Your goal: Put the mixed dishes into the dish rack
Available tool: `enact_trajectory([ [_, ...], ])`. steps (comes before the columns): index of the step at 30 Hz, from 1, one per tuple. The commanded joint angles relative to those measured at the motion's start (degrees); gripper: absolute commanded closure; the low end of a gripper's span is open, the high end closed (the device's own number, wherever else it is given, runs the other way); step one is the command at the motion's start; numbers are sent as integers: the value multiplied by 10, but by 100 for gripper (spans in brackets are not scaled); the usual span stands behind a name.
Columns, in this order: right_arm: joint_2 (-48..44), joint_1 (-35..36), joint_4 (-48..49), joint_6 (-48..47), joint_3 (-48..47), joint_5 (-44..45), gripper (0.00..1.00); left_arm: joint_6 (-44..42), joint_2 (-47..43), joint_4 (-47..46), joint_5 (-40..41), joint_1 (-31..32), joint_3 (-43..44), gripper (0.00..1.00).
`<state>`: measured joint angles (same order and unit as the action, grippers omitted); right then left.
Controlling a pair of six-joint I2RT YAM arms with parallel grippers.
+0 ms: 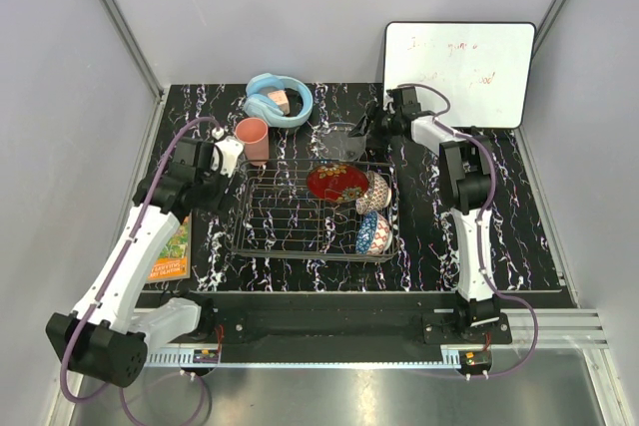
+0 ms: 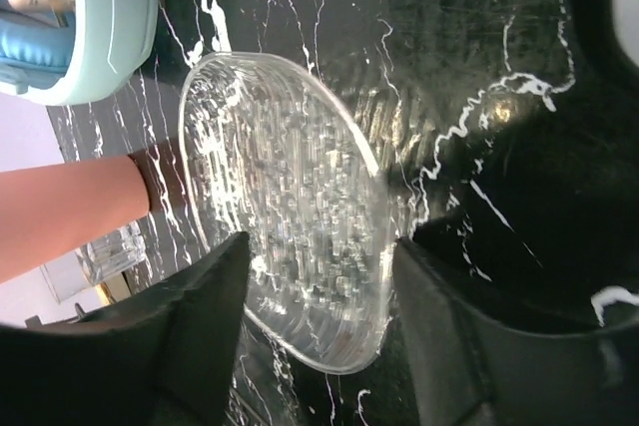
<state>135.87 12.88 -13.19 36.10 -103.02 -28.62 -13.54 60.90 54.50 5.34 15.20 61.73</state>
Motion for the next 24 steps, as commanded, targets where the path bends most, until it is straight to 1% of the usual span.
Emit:
enact_trajectory([
  [1,41,7,-42,7,-17,15,39,-17,-24,-29,-8,-3,-5,32],
  [4,51,7,-50,12,-21,22,50,-19,-32,-34,-11,-3,-6,32],
  [5,53,7,-52,11,-23,23,58,-19,-33,-36,-13,-4,-7,32],
  [8,59,7,-60,9,-26,28,73,-22,-42,-41,-15,-4,-17,32],
  [9,59,7,-60,7,-25,31,81,-24,-46,-42,-14,-4,-24,32],
  [11,60,7,-61,6,-24,33,89,-26,-51,-48,-10,-5,-33,32],
  [12,59,7,-61,6,-24,36,96,-27,-54,-50,-10,-5,-41,32],
  [13,57,7,-61,5,-22,37,100,-28,-56,-52,-10,-6,-43,32],
  [20,28,7,-60,-11,-12,39,100,-27,-73,-62,-6,-9,-63,32],
  [24,-21,6,-56,-21,-22,35,100,-26,-78,-63,-6,-9,-65,32],
])
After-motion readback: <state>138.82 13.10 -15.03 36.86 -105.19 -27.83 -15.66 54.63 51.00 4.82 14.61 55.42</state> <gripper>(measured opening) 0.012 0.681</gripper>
